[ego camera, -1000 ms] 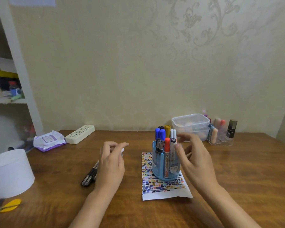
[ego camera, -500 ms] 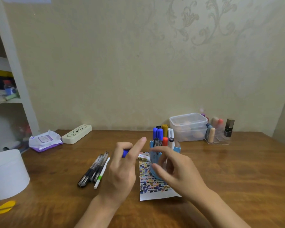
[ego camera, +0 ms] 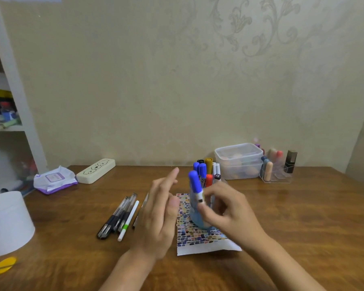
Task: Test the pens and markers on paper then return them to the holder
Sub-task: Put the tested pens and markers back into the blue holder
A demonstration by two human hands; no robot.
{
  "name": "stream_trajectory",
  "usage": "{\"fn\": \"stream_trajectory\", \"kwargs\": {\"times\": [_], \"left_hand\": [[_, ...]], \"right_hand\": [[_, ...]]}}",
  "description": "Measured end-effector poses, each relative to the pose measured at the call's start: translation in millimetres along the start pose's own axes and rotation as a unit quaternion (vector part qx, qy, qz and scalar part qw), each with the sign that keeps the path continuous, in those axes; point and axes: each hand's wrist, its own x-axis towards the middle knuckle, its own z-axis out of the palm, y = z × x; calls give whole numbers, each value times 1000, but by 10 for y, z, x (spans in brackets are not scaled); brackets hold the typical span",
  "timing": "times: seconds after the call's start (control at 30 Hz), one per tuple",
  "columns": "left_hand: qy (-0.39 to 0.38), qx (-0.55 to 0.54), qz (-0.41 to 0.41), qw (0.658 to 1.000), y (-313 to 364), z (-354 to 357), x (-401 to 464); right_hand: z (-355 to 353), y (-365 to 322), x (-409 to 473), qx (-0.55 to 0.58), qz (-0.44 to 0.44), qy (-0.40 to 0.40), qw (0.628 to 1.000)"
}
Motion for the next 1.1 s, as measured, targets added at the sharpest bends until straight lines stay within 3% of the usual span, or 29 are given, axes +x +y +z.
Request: {"fn": "stream_trajectory", "kwargs": {"times": [0.17,0.27,0.43,0.83,1.1], "left_hand": [[-132,99,-39,986,-63,38,2],[-210,105,-65,970,-65,100,-12],[-258,99,-87,957,-76,113,-14],[-275,84,-103,952,-122,124,-9],[-280,81,-117,949,-116,121,-2]], "right_hand": [[-262,18,79,74,57,113,989],[-368,40,116,106,70,194,973],[-432,125,133,119,88,258,955],[-318,151,103,-59,44,170,983],[-275,210,85,-130,79,30,988]]}}
